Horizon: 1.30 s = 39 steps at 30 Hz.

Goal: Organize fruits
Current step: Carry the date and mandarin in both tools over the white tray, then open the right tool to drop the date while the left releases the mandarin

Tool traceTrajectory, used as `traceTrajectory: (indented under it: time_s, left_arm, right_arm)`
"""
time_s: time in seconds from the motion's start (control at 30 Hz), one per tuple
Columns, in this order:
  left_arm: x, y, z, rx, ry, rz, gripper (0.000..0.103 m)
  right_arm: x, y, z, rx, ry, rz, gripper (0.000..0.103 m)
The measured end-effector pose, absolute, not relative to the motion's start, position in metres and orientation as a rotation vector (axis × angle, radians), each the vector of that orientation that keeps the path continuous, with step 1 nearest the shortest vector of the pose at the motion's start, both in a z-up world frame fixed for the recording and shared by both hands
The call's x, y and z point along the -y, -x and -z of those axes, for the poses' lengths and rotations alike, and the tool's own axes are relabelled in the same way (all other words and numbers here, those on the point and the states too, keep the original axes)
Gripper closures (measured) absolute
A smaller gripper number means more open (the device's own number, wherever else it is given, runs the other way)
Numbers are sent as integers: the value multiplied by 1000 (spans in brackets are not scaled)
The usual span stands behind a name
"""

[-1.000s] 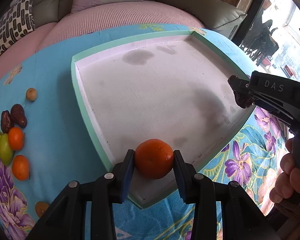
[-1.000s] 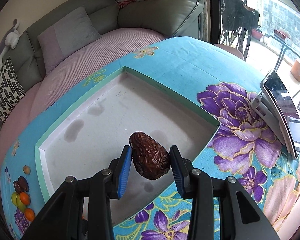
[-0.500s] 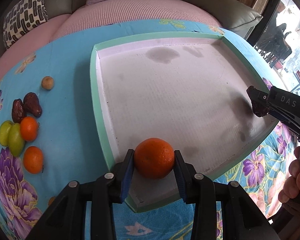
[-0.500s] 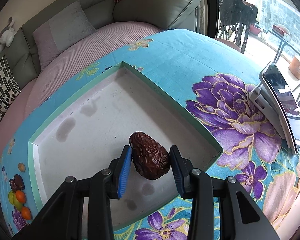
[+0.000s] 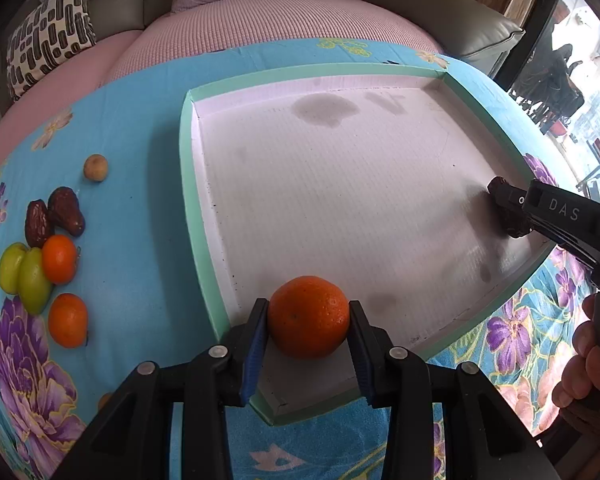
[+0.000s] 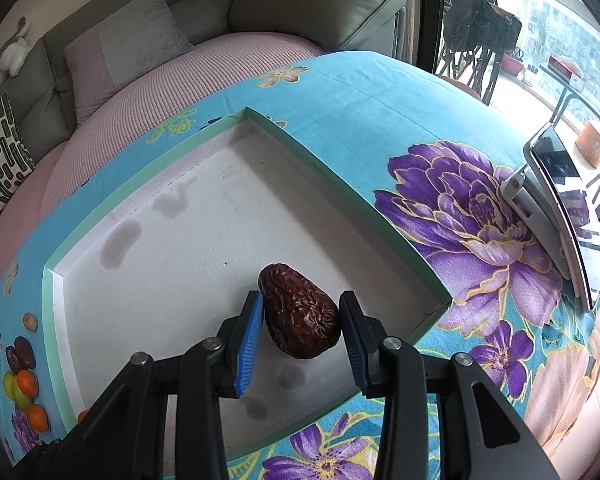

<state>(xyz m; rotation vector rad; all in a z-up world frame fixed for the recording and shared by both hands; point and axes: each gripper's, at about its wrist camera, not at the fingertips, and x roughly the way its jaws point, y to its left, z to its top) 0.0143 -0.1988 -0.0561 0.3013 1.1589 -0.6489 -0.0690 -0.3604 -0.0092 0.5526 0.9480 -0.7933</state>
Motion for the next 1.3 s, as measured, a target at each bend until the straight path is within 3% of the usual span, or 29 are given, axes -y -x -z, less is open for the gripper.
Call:
traceTrajectory:
  time_s: [0.5,0.53,0.6,0.7,0.77,0.93,1.1,1.3]
  left_arm:
    - [185,-13,28,-1110,-209,660,59]
    - [183,-14,26,-1103,-201,654,57]
    - [179,-16,22,-1089,-185,637,41]
    - [170,-22,19,-1070,-164,592,37]
    - [163,-28,18,-1065,-140,557,31]
    - [136,-45,19,-1067,-83,416,19]
    - [100,-63,23,-1073,-31,247,5]
    - [55,-80,25,-1049,38,87,0]
  right_arm:
    - [359,68,9,-961,-538,803,62]
    - [359,68,9,-961,-535,803,62]
    - [358,68,10,-963,-527,801,62]
    - [358,66,12,-968,-523,796,61]
    - [358,65,14,-975,-519,795,55]
    - [356,65,12,-964,-487,799,25]
    - [355,65,9,-949,-471,795,15]
    - [345,60,3,-915,-417,768,10]
